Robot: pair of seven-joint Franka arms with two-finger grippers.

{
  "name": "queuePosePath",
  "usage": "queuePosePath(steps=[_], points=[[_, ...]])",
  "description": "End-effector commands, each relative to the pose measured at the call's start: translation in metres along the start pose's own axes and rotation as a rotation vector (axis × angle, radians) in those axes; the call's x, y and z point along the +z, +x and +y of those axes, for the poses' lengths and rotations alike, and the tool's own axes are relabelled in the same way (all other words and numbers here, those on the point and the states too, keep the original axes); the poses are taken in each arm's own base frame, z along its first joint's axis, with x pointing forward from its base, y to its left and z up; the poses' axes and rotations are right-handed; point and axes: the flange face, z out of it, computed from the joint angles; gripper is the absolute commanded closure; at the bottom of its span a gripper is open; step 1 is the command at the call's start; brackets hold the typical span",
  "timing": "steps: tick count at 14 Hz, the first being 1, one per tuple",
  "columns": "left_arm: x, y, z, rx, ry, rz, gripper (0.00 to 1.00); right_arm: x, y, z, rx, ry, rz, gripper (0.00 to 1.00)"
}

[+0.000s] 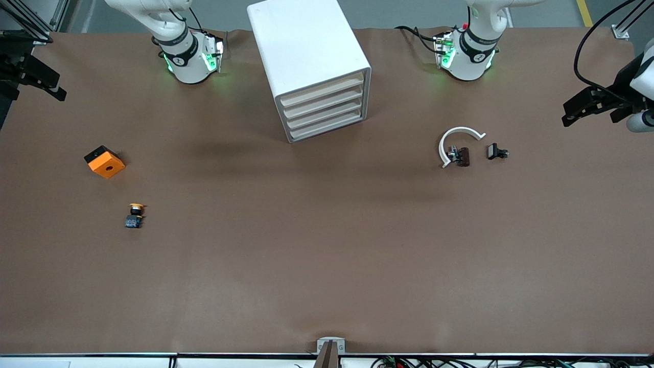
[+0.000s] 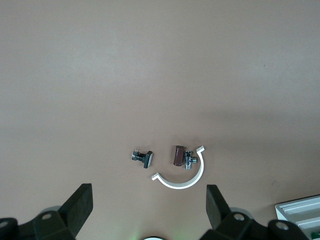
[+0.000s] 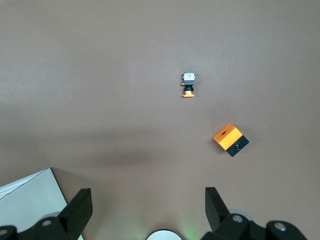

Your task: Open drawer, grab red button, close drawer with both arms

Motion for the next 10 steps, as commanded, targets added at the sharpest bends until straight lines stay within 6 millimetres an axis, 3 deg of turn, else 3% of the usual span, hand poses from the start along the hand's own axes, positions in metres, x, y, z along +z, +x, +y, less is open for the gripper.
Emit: queuePosePath(steps=[1,4,8,10], points=[[-0.006,0.003,-0.002,-0.008,0.009,0.014,0.00,-0.007,-0.007,-0.004,-0.003,0.007,0.016,0.00],[-0.003,0.005,-0.001,-0.012,0.004,0.007,0.00,-0.008,-0.008,-0.004,-0.002,0.007,0.016,0.00],[0.017,0.041,0.003,-0.004,0.001,-0.015,0.00,-0.008,-0.008,-0.006,-0.006,0.005,0.016,0.00],[0.039,0.053,0.009,-0.001,-0.010,-0.047,0.00,-0.007,-0.007,-0.004,-0.005,0.006,0.013,0.00]])
